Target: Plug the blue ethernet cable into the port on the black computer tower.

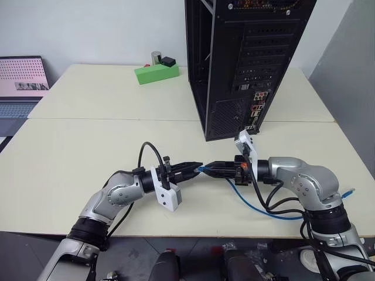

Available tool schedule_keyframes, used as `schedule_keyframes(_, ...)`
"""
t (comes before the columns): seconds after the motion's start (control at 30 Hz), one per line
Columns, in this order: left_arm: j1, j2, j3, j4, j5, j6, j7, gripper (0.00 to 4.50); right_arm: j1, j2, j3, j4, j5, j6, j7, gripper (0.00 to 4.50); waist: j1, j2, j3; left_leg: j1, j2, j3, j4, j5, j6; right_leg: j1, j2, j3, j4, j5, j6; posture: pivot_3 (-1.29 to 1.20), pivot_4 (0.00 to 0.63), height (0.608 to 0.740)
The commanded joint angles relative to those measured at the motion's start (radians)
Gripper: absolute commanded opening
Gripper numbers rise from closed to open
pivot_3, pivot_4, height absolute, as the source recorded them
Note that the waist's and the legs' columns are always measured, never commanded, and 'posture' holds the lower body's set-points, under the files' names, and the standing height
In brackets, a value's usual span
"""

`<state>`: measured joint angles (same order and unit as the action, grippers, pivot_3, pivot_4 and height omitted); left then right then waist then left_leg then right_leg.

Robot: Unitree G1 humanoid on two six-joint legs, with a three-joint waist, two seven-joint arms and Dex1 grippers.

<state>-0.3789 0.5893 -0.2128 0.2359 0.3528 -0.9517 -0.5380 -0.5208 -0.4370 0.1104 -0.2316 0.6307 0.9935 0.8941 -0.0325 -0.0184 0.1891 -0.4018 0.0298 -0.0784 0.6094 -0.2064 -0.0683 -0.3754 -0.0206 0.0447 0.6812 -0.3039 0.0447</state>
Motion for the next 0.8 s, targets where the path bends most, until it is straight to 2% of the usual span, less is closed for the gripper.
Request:
schedule_keyframes(0.03, -0.003, 0.006, -0.009, -0.027, -0.010, -0.021, 0.021, 0.27, -0.022, 0.007, -0.021, 0.003, 0.041, 0.012, -0.002, 0.03, 0.000, 0.000, 0.000, 0.000, 0.000, 0.000, 0.000, 0.000, 0.000, 0.000, 0.000, 0.000, 0.000, 0.000, 0.000, 0.00, 0.150, 0.740)
schedule_keyframes(0.13, 0.003, -0.003, -0.009, -0.035, -0.017, -0.010, 0.028, 0.27, -0.054, 0.016, -0.041, 0.038, 0.067, 0.034, -0.006, 0.00, 0.000, 0.000, 0.000, 0.000, 0.000, 0.000, 0.000, 0.000, 0.000, 0.000, 0.000, 0.000, 0.000, 0.000, 0.000, 0.00, 0.150, 0.740)
schedule_keyframes(0.2, 0.007, -0.005, -0.012, -0.042, -0.021, -0.006, 0.028, 0.98, -0.071, 0.014, -0.047, 0.053, 0.078, 0.047, -0.002, 0.00, 0.000, 0.000, 0.000, 0.000, 0.000, 0.000, 0.000, 0.000, 0.000, 0.000, 0.000, 0.000, 0.000, 0.000, 0.000, 0.00, 0.150, 0.740)
schedule_keyframes(0.43, 0.021, 0.004, -0.014, -0.039, -0.043, 0.042, 0.022, 2.25, -0.098, -0.013, -0.041, 0.074, 0.087, 0.055, 0.019, 0.00, 0.000, 0.000, 0.000, 0.000, 0.000, 0.000, 0.000, 0.000, 0.000, 0.000, 0.000, 0.000, 0.000, 0.000, 0.000, 0.00, 0.150, 0.740)
schedule_keyframes(0.6, 0.055, 0.003, -0.008, -0.060, -0.171, 0.220, -0.049, 3.18, -0.086, -0.056, -0.081, 0.079, 0.032, -0.022, -0.020, 0.00, 0.000, 0.000, 0.000, 0.000, 0.000, 0.000, 0.000, 0.000, 0.000, 0.000, 0.000, 0.000, 0.000, 0.000, 0.000, 0.00, 0.150, 0.740)
schedule_keyframes(0.73, 0.105, -0.053, -0.014, -0.218, -0.344, 0.477, -0.101, 3.90, -0.039, -0.090, -0.148, 0.043, 0.000, -0.078, -0.083, 0.00, 0.000, 0.000, 0.000, 0.000, 0.000, 0.000, 0.000, 0.000, 0.000, 0.000, 0.000, 0.000, 0.000, 0.000, 0.000, 0.00, 0.150, 0.740)
schedule_keyframes(0.8, 0.117, -0.084, -0.019, -0.288, -0.393, 0.609, -0.110, 4.43, -0.012, -0.102, -0.185, 0.021, -0.015, -0.100, -0.125, 0.00, 0.001, 0.000, 0.000, -0.001, 0.000, 0.000, 0.000, 0.000, 0.000, 0.000, -0.001, 0.000, 0.000, 0.000, 0.000, 0.00, 0.150, 0.740)
